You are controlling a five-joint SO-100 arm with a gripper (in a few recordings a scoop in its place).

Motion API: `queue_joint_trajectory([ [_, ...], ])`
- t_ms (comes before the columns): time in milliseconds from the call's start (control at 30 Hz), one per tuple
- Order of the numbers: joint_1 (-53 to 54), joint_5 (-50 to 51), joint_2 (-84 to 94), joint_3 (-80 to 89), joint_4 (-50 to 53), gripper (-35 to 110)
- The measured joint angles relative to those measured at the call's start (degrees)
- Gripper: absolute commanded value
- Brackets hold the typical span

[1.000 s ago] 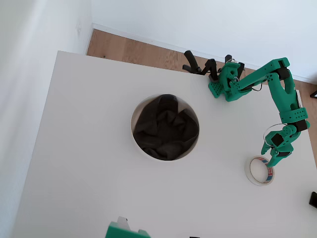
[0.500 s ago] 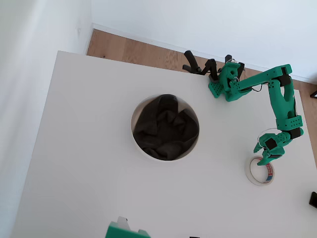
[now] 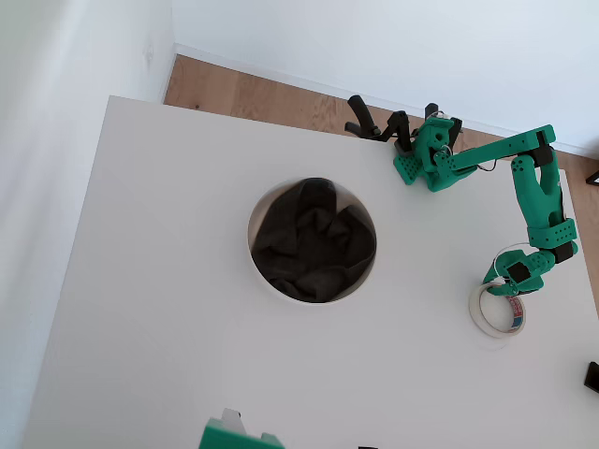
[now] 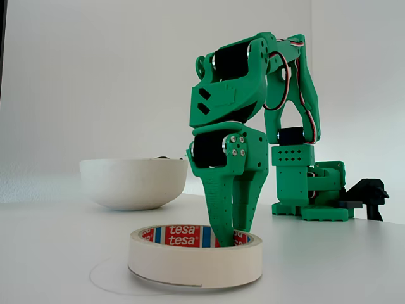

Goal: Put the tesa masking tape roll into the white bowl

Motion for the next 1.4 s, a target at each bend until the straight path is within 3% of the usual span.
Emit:
queue_joint_trajectory([
  [400,3.3,1.1,1.0,-1.4,0.4,-8],
  [767,18.1,-3.1,18.1,-27.9,24.8,-8],
  [1000,31.0,-6.9,35.5,-30.8,37.2,-8],
  [1200,50.5,-12.8,49.5,-18.3,34.9,-8],
  [1400,68.3,-19.4,52.3,0.6,23.8,-8],
])
